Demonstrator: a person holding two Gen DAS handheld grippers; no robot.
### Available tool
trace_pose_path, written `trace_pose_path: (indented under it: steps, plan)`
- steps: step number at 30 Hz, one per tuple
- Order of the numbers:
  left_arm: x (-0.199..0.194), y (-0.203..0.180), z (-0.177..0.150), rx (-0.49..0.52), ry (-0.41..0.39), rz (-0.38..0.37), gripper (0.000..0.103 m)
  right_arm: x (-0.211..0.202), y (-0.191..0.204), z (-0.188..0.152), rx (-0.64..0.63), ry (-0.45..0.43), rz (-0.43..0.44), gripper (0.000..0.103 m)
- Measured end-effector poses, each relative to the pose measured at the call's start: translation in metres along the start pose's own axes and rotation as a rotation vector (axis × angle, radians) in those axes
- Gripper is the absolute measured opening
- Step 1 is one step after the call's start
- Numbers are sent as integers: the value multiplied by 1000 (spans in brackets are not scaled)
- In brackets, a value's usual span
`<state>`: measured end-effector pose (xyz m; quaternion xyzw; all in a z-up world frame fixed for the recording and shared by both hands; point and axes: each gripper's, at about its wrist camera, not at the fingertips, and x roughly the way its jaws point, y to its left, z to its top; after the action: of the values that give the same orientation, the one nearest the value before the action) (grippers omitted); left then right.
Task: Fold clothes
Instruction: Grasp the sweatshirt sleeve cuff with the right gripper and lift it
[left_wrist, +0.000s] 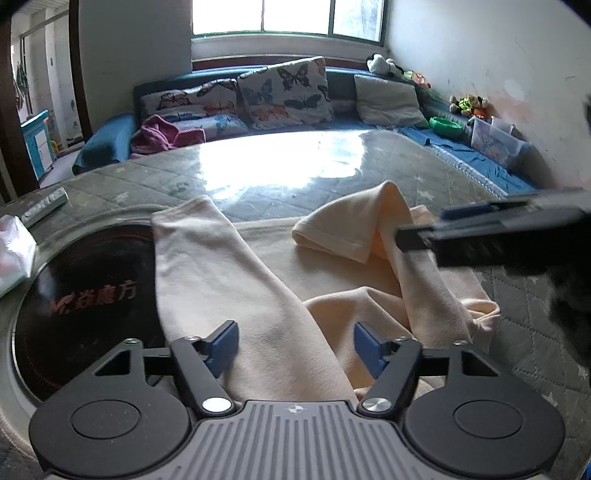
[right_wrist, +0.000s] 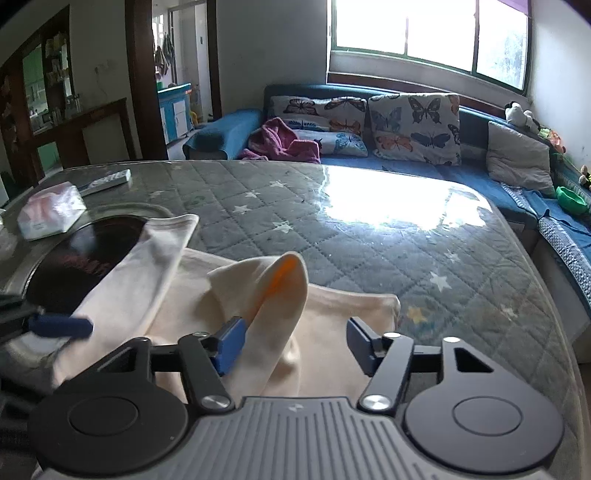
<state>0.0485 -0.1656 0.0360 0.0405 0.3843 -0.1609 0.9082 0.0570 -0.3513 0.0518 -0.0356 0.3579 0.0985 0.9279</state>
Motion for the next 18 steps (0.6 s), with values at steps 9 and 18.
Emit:
trace_pose_path:
  steps: [9, 18]
  plan:
    - [4, 7, -3, -12, 10, -4, 54, 36, -10, 7, 38, 43, 103, 15]
    - [-1, 11, -5, -16, -1, 5, 37, -18, -23, 0, -1, -75, -14, 8]
